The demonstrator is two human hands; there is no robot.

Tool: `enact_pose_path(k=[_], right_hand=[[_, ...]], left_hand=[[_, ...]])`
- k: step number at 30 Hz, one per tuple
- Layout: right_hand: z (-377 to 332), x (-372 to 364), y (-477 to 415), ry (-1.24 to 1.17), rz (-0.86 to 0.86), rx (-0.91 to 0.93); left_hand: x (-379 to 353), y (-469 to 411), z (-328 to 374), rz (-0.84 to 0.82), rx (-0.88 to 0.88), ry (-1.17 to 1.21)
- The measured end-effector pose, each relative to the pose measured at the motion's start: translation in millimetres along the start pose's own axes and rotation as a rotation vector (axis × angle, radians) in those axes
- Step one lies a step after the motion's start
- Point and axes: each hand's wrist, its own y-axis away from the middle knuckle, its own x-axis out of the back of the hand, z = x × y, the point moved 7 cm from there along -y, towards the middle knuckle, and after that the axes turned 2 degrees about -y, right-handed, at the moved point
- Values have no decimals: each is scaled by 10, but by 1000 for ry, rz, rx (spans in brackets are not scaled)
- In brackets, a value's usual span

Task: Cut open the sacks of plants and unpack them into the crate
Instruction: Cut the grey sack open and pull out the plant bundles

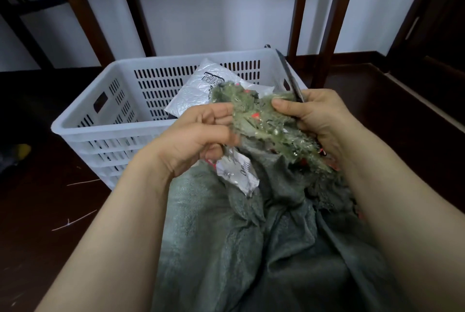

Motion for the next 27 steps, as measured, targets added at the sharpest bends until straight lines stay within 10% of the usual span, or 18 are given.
enact_pose_path(k=[14,19,27], right_hand=[[-381,362,71,307,182,207],[-166,-172,251,504,-243,-48],[37,-255,154,205,-135,-13]], left_hand=[[174,-9,-58,214,-25,-202],[30,-54,15,244,-95,-138],[81,-29,91,317,-95,-280]])
